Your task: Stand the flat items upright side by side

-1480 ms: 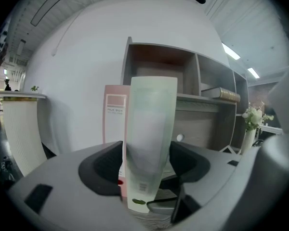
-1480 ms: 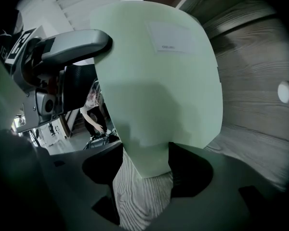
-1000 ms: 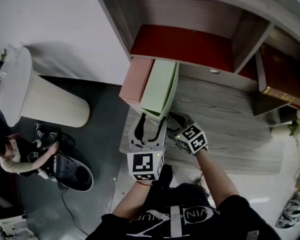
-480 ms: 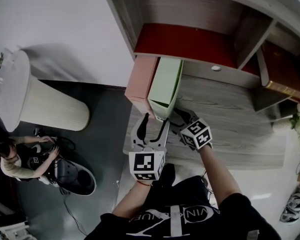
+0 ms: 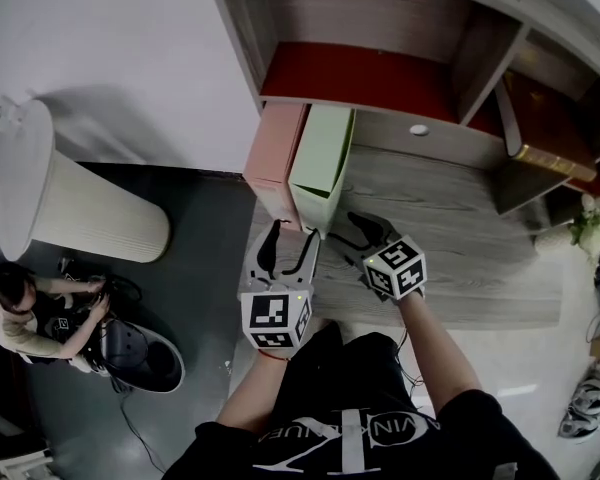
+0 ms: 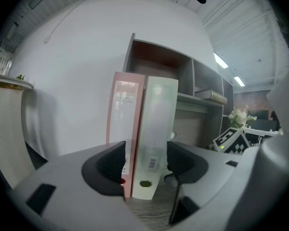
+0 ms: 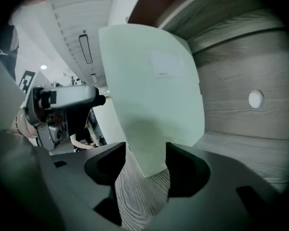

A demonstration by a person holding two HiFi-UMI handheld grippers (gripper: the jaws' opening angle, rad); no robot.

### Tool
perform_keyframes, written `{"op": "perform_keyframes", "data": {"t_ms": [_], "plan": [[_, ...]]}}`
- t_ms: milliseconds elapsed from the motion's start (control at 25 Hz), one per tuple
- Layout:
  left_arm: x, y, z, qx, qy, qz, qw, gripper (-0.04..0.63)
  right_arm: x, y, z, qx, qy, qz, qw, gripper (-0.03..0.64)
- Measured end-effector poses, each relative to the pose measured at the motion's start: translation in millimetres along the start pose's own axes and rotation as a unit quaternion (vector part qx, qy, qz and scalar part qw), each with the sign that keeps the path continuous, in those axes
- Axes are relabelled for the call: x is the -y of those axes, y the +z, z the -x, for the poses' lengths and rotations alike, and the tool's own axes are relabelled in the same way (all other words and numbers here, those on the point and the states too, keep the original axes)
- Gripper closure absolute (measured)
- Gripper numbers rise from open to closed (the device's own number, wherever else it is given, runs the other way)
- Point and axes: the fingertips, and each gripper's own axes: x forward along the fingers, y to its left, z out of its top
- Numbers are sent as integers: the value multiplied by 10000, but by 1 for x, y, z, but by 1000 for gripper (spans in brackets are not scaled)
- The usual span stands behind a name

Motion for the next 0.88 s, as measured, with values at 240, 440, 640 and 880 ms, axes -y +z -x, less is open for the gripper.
{"op": "perform_keyframes", "data": {"t_ms": [240, 440, 640, 880], "plan": [[11, 9, 13, 236, -176, 93, 9995, 340, -10, 23, 50, 477, -3, 62, 9988, 409], [27, 19, 31, 437, -278, 126, 9986, 365, -18, 37, 94, 770, -18, 102, 9970, 445], [33, 27, 56, 594, -81, 241, 9979, 391, -34, 52, 138, 997, -15, 279, 9946, 493], [54, 35, 87, 798, 52, 333, 9962, 443, -50, 56, 188, 1146, -31, 508, 9921, 535]]}}
